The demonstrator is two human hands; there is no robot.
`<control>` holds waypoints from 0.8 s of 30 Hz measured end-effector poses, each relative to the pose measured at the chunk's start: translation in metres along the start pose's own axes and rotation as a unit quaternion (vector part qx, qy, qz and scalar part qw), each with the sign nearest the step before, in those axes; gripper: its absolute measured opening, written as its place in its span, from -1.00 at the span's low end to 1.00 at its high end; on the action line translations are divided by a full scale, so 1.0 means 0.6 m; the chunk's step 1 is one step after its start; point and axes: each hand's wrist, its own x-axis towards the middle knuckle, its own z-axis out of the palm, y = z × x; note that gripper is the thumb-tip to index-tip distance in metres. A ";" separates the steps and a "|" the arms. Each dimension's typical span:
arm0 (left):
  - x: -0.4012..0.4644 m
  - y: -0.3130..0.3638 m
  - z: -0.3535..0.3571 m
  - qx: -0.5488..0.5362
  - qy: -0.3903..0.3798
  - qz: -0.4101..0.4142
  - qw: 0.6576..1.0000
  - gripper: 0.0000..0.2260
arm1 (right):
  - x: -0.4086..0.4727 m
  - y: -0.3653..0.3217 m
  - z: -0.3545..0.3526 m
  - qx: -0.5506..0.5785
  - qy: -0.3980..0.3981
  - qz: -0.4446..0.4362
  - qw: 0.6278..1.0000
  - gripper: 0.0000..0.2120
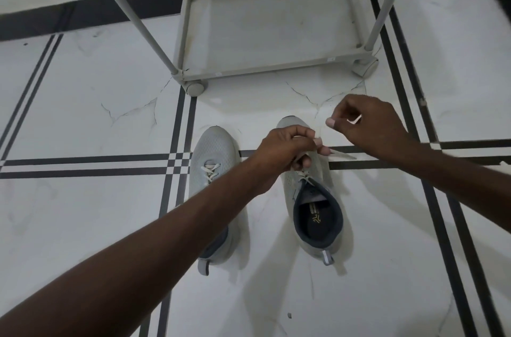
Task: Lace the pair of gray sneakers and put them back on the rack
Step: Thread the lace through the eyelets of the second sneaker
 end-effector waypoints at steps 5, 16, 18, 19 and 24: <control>-0.006 0.008 -0.016 -0.012 0.003 -0.004 1.000 -0.80 | -0.015 -0.009 0.007 0.194 -0.252 0.111 0.942 -0.81; -0.012 0.003 -0.044 0.017 -0.002 0.013 1.000 -0.79 | -0.026 -0.028 0.013 0.191 -0.267 0.069 0.942 -0.84; -0.012 0.004 -0.049 0.008 0.002 0.020 1.000 -0.78 | -0.026 -0.030 0.003 0.205 -0.284 0.070 0.934 -0.83; -0.014 0.005 -0.052 0.012 0.005 0.028 1.000 -0.76 | -0.027 -0.032 -0.001 0.219 -0.303 0.071 0.925 -0.80; -0.016 0.015 -0.062 0.086 0.001 0.105 0.991 -0.85 | -0.036 -0.049 0.004 0.123 -0.388 0.013 0.914 -0.70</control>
